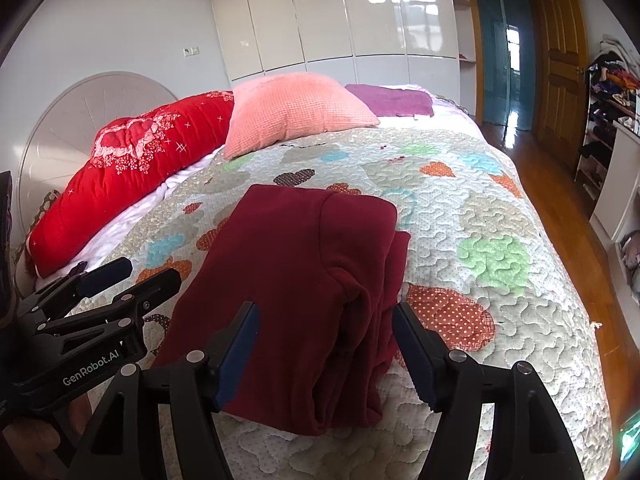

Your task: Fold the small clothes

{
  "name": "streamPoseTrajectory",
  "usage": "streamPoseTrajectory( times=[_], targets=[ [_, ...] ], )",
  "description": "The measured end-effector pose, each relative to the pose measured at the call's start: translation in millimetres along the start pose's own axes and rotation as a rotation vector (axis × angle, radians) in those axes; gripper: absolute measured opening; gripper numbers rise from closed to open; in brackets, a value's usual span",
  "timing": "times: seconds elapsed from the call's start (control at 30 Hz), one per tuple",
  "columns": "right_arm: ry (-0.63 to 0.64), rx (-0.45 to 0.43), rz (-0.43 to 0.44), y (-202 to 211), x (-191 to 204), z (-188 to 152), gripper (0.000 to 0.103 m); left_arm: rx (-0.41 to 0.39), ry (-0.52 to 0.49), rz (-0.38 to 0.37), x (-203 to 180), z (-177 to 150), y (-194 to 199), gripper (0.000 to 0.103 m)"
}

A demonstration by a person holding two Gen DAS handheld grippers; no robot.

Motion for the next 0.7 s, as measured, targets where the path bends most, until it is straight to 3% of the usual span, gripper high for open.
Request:
streamPoseTrajectory(
  times=[0.7],
  targets=[
    [-0.022, 0.033, 0.009, -10.8, -3.6, -4.1, 0.067, 0.013, -0.008, 0.008, -3.4, -2.9, -6.6, 0.069]
  ],
)
Point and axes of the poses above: each gripper's, at about its wrist camera, not at the fingertips, and y roughly against the way its jaws point, x to its left, z to its top, the point moved 6 cm from there along -y, roughly the way its jaws point, and after that the axes turned 9 degrees about z, right-handed, at the moved point
